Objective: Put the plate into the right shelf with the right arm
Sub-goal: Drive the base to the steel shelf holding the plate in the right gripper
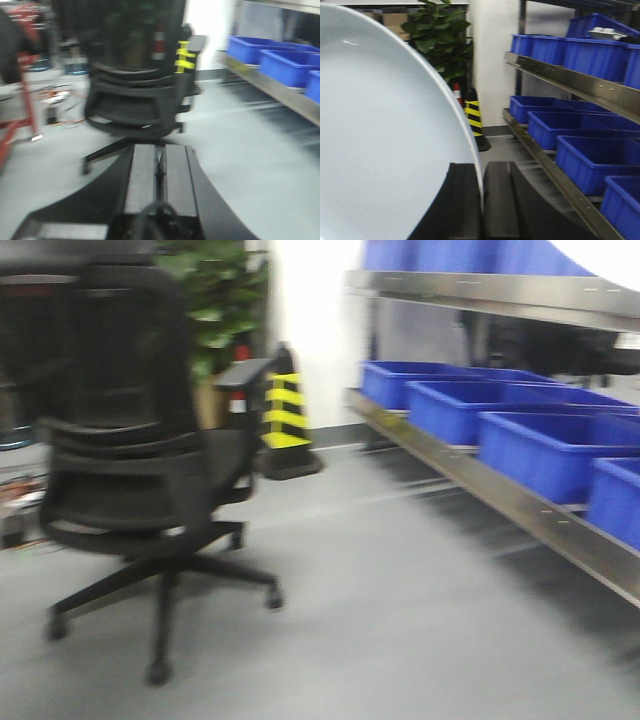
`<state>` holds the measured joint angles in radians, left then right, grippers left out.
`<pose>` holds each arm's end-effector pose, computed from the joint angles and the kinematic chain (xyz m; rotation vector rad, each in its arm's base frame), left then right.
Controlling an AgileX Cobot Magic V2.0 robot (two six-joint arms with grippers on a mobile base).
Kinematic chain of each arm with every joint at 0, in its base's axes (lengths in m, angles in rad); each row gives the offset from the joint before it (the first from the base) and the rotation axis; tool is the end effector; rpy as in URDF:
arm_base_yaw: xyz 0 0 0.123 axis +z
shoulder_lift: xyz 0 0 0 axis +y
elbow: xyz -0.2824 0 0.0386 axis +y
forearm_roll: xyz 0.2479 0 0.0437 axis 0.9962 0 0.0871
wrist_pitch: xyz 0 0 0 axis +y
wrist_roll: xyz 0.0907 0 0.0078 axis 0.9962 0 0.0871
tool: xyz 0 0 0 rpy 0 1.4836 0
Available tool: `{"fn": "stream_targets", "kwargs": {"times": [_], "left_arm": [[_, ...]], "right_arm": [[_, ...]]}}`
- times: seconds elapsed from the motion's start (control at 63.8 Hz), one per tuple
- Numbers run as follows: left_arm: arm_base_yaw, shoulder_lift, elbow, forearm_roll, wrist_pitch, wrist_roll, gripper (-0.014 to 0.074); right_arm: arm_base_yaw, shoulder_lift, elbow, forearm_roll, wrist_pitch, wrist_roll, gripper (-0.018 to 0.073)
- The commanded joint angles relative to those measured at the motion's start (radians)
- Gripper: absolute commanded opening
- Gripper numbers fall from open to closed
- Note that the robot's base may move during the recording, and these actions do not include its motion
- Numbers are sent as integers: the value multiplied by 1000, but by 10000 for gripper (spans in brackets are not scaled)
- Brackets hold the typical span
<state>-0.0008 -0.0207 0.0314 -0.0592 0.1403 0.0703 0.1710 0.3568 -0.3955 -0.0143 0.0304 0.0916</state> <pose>0.0561 -0.0008 0.1909 0.0165 1.6343 0.0016 0.0843 0.0145 0.3196 -0.0689 1.4769 0.2011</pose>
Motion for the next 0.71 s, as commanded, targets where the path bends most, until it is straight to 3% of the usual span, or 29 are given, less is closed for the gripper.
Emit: {"fn": "stream_targets", "kwargs": {"times": [0.0,0.69], "left_arm": [[-6,-2,8,-4,-89,3,-47],[-6,-2,8,-4,-89,3,-47]], "right_arm": [[-5,5,-29,-6,-90,-3,54],[-5,5,-29,-6,-90,-3,54]]}}
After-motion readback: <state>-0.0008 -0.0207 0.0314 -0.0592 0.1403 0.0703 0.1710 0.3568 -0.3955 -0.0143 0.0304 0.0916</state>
